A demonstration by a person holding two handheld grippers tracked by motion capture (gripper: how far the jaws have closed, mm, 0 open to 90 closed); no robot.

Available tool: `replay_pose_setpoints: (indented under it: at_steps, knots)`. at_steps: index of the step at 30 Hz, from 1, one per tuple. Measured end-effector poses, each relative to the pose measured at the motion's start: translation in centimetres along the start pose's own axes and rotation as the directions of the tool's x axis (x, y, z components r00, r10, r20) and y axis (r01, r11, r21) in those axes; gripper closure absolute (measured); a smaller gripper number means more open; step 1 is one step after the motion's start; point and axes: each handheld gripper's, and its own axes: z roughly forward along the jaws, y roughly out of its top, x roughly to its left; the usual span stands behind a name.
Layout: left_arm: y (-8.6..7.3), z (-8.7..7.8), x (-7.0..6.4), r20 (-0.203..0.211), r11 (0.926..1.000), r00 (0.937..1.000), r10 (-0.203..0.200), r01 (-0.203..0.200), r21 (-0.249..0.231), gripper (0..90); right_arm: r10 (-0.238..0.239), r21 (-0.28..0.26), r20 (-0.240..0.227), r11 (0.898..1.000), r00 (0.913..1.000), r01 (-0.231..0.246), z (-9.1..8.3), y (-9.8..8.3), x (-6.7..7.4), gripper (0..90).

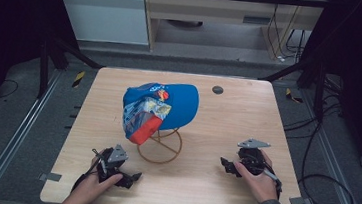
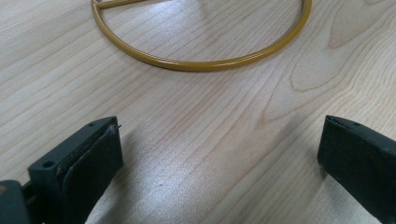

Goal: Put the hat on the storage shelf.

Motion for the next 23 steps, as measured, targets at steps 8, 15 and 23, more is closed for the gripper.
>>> replay_pose_setpoints:
  at_steps: [8, 15, 23]
  knots:
    - [0.0, 0.0, 0.0, 0.0, 1.0, 1.0, 0.0, 0.0, 0.0, 0.0, 0.022, 0.026, 0.021, 0.999, 0.9995, -0.023, 1.4, -0.9, 0.1, 10.8]
    - [0.0, 0.0, 0.0, 0.002, 1.0, 1.0, 0.0, 0.0, 0.0, 0.0, -0.021, 0.008, 0.068, 1.0, 0.9975, 0.02, 2.0, -1.2, 0.6, 6.6]
    - [0.0, 0.0, 0.0, 0.002, 1.0, 1.0, 0.0, 0.0, 0.0, 0.0, -0.004, -0.026, 0.084, 1.0, 0.9964, 0.006, 2.1, -1.6, 0.9, 5.4]
